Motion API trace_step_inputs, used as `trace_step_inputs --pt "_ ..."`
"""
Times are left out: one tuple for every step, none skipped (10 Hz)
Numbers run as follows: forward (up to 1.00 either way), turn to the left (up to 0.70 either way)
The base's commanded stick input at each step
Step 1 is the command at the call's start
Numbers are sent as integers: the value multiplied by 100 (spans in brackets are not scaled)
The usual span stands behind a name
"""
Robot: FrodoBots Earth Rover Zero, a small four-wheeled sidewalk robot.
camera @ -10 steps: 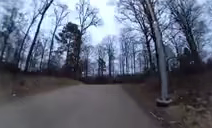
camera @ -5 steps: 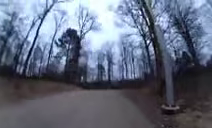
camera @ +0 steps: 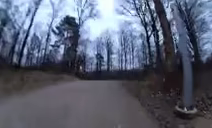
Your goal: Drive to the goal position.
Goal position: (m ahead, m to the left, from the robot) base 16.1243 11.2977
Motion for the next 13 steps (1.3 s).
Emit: trace_step_inputs --pt "100 0" --pt "100 0" --pt "100 0" --pt "100 0" --pt "100 0" --pt "100 0" --pt "100 0" --pt "100 0" --pt "100 0" --pt "100 0" --pt "100 0" --pt "100 0" --pt "100 0"
